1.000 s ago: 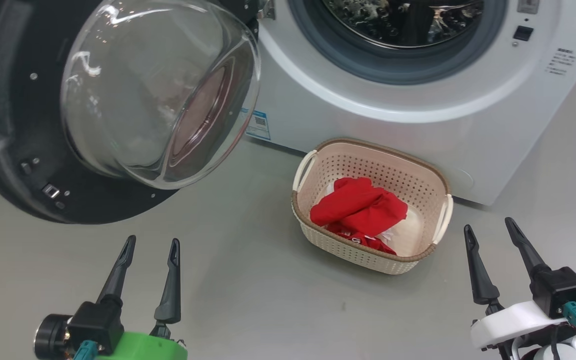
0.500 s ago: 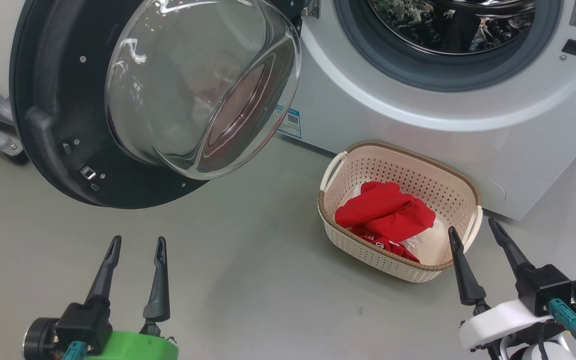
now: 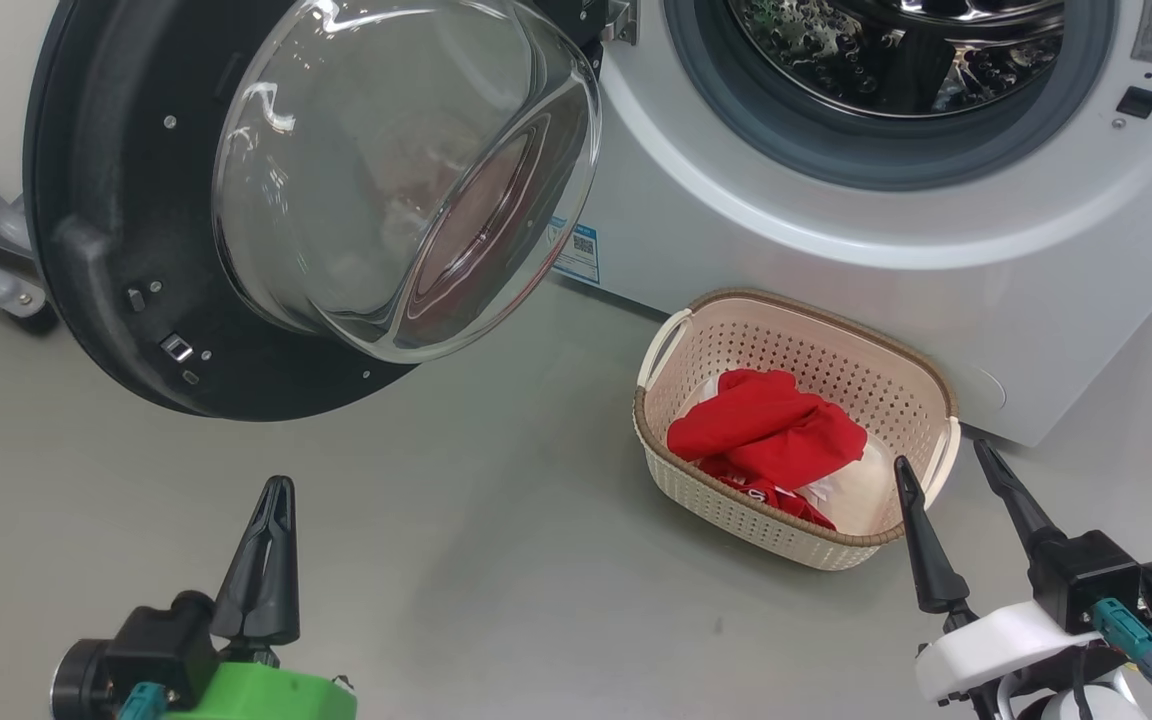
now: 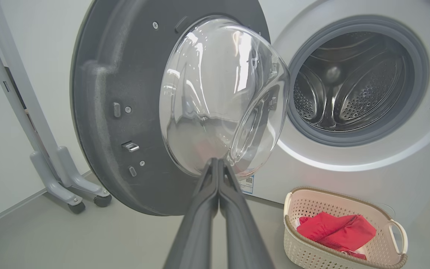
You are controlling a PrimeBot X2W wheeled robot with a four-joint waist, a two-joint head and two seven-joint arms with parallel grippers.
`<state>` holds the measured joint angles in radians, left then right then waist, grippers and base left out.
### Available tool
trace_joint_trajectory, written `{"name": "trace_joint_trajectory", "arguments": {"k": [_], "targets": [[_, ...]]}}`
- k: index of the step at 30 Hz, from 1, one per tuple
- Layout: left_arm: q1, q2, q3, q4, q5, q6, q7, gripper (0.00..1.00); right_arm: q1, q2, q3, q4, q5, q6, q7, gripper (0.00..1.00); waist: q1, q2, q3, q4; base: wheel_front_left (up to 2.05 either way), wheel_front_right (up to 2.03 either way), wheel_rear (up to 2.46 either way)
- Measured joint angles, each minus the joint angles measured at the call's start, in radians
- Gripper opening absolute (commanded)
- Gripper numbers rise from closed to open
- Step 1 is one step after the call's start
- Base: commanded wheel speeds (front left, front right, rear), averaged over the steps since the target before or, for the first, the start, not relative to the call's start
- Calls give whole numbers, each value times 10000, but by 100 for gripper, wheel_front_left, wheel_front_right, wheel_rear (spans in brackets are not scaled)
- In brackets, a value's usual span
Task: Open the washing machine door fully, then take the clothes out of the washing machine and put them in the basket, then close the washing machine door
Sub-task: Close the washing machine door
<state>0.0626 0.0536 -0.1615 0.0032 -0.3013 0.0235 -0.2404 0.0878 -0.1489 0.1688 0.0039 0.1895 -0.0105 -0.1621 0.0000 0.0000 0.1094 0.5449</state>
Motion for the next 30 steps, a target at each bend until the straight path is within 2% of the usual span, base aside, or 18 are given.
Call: {"name": "trace_joint_trajectory", "arguments": {"k": [2,5,11,14,18,20,21,27,30], "targets": [[0,-8,13,-12,-251,-52,0,0,0,2,4,0,0,-4,0,100,0,0,-8,-2,0,0,0],[0,-44,140,-109,-1329,-345,-75,0,1,4,13,0,0,-8,27,100,0,0,-9,0,0,0,0],[-1,-79,376,-510,-4270,-1231,-77,0,5,0,25,-38,0,-10,71,100,0,0,41,11,0,0,0],[-5,-79,433,-811,-6462,-1300,-86,0,5,-12,25,-36,0,-10,84,100,0,0,77,22,0,0,0],[-15,-88,518,-1446,-8564,-1411,-88,0,5,-17,23,-44,-2,-10,88,100,0,0,118,31,0,0,0],[-72,-100,786,-1728,-9505,-1436,-90,0,5,-25,21,-73,-2,-10,119,100,0,0,142,38,0,0,0],[-289,-107,1214,-1921,-10161,-1436,-113,0,4,-36,15,-100,-2,-10,119,100,0,0,170,48,0,0,0],[-818,-88,2213,-2385,-10995,-1436,125,0,3,-92,-10,-236,-58,-13,163,100,0,0,295,70,0,0,0],[-1078,339,2849,-2395,-11380,-1436,399,0,1,-132,-40,-314,-63,-19,207,100,0,0,394,83,0,0,0]]}}
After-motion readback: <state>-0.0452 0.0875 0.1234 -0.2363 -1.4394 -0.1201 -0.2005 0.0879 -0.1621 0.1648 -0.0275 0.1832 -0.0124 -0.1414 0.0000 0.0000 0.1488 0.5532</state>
